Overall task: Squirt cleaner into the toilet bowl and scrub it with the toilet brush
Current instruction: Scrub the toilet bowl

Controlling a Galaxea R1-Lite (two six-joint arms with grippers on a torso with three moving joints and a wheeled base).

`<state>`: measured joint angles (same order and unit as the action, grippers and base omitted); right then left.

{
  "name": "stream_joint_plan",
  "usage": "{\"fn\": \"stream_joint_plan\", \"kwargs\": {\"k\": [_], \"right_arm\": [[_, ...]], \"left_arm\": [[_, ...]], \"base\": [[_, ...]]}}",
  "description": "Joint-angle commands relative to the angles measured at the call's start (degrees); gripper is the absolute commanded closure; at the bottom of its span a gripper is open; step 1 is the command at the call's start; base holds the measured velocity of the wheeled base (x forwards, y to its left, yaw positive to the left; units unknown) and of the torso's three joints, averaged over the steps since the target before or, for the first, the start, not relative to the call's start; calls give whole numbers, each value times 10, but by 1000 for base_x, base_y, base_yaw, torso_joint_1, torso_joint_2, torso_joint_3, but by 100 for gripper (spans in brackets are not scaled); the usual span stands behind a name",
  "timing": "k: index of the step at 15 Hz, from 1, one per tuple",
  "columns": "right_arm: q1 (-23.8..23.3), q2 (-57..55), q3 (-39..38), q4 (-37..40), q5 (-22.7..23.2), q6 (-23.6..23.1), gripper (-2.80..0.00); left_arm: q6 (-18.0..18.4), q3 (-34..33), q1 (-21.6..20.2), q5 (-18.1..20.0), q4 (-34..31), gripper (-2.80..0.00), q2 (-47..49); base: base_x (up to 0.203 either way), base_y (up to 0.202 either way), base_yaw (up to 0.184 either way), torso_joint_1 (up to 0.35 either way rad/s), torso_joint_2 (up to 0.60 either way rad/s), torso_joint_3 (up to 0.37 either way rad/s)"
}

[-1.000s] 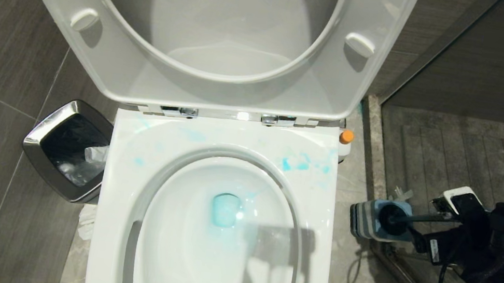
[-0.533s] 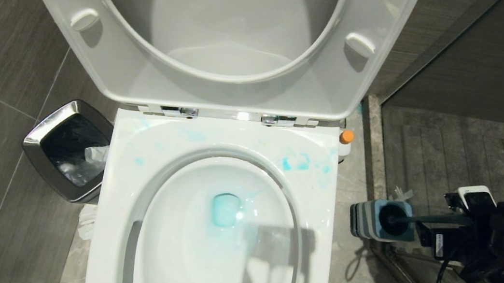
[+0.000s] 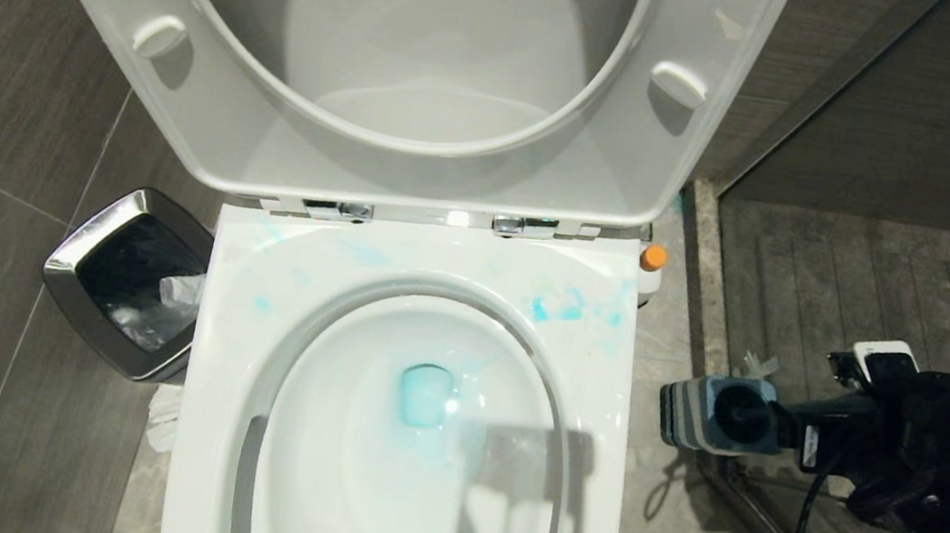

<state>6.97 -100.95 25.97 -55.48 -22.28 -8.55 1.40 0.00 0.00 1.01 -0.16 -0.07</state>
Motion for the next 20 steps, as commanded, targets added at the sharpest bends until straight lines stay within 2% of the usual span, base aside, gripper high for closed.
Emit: {"fn": "stream_joint_plan", "kwargs": {"k": [1,6,7,8,11,16,20], "right_arm": [[0,-32,18,-20,-2,-6,-280],[0,-31,43,-51,-3,-18,-280],[0,-31,43,-58,-3,-20,-110],[0,-30,41,-59,-3,-26,0],[0,-18,18,-67,-3,-34,0],[0,-7,-38,-142,0,-35,0],[0,12,-69,-173,34,-33,0]], "left_arm": [[0,-1,0,0,0,0,1],[0,-1,0,0,0,0,1],[0,-1,0,0,0,0,1],[0,-1,0,0,0,0,1],[0,-1,0,0,0,0,1],[0,-1,0,0,0,0,1],[0,-1,0,0,0,0,1]], "base": [[0,0,0,0,0,0],[0,0,0,0,0,0],[0,0,0,0,0,0],[0,0,0,0,0,0],[0,0,0,0,0,0],[0,0,0,0,0,0],[0,0,0,0,0,0]]}}
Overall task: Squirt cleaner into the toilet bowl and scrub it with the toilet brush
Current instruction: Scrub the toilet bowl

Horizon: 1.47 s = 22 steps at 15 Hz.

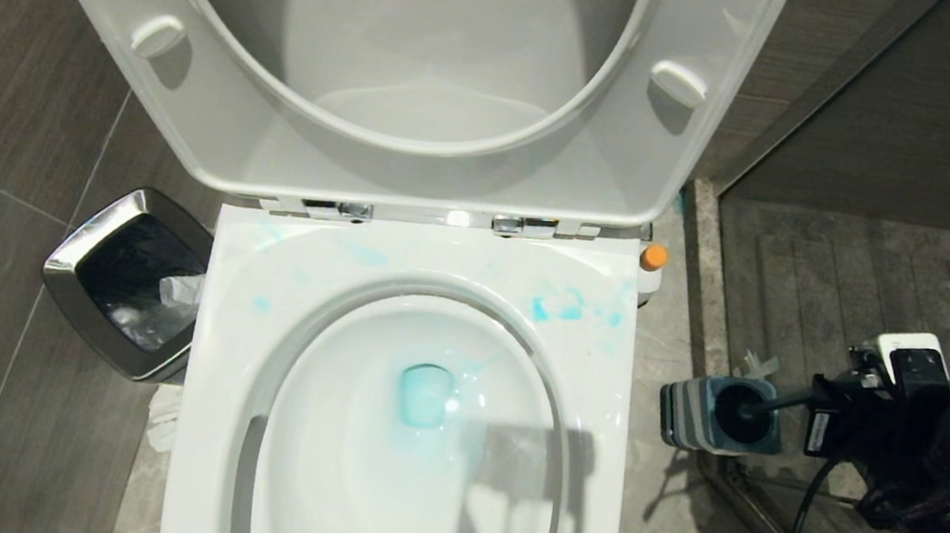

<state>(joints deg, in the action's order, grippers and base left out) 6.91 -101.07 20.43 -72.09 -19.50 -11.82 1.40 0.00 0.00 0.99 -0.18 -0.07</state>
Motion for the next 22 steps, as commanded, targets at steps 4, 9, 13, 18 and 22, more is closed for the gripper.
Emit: {"fn": "stream_joint_plan", "kwargs": {"k": [4,9,13,18,22], "right_arm": [[0,42,-40,-8,13,1,0],[-1,125,-88,-3,56,-4,0],[0,194,-127,-3,57,-29,0],[0,266,-131,16,71,-39,0],[0,313,-110,78,83,-33,0]], "left_arm": [[0,-1,0,0,0,0,1],[0,-1,0,0,0,0,1],[0,-1,0,0,0,0,1],[0,-1,0,0,0,0,1],[0,-1,0,0,0,0,1]], "base": [[0,0,0,0,0,0],[0,0,0,0,0,0],[0,0,0,0,0,0],[0,0,0,0,0,0],[0,0,0,0,0,0]]}}
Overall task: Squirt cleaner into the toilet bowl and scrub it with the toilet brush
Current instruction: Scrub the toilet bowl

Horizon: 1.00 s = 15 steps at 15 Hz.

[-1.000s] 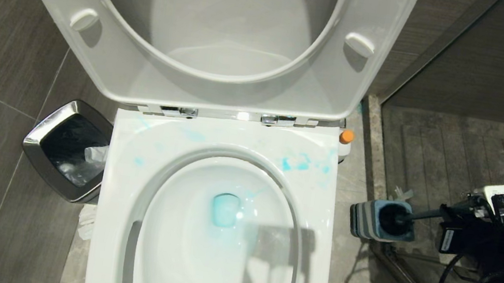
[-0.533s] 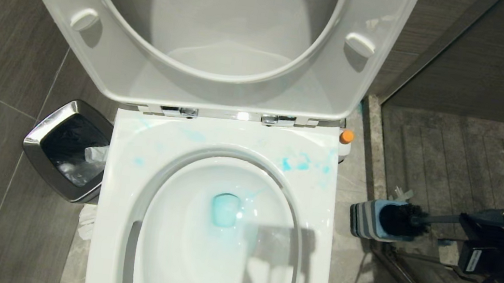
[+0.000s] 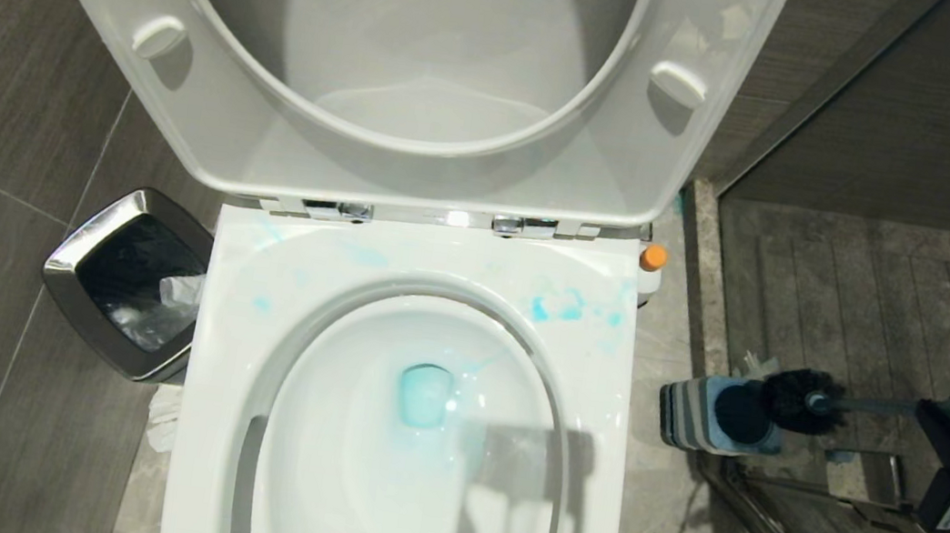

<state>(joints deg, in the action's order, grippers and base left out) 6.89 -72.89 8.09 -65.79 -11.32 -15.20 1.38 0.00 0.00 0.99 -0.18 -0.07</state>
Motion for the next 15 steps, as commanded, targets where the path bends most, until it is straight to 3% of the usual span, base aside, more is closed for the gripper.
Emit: {"fn": "stream_joint_plan", "kwargs": {"k": [1,2,7,12,15], "right_arm": [[1,46,39,50,2,8,0],[1,60,69,91,3,20,0],[1,141,269,446,24,81,0],[1,148,415,635,56,100,0],[14,139,491,710,63,99,0]], "left_arm": [[0,-1,0,1,0,0,1],[0,-1,0,1,0,0,1],[0,-1,0,0,0,0,1],[1,-1,0,0,0,0,1],[0,-1,0,0,0,0,1]], "base": [[0,0,0,0,0,0],[0,0,0,0,0,0],[0,0,0,0,0,0],[0,0,0,0,0,0],[0,0,0,0,0,0]]}}
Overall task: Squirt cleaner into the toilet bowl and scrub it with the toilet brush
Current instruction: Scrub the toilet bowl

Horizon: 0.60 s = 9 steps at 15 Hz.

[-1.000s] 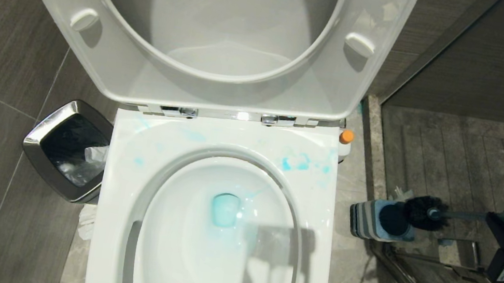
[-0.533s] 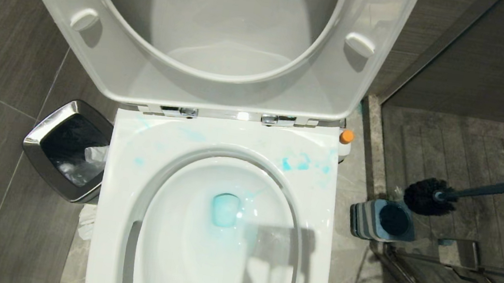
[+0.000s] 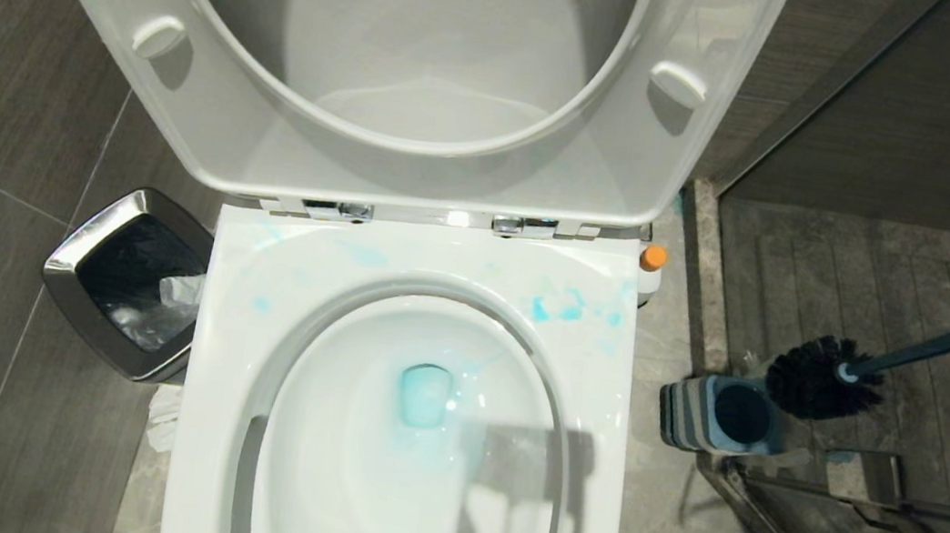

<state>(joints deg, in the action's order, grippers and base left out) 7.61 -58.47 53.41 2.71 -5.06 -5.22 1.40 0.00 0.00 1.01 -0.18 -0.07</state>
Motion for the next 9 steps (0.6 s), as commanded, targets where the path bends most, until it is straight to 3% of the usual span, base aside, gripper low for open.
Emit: {"fn": "stream_joint_plan", "kwargs": {"k": [1,4,9], "right_arm": [[16,-11,62,47,1,-4,0],[58,-34,106,83,-6,-37,0],[70,-34,113,120,-15,-46,0]], "left_arm": [[0,-1,0,0,0,0,1],[1,-1,0,0,0,0,1],[1,-1,0,0,0,0,1]], "base": [[0,0,0,0,0,0],[0,0,0,0,0,0],[0,0,0,0,0,0]]}}
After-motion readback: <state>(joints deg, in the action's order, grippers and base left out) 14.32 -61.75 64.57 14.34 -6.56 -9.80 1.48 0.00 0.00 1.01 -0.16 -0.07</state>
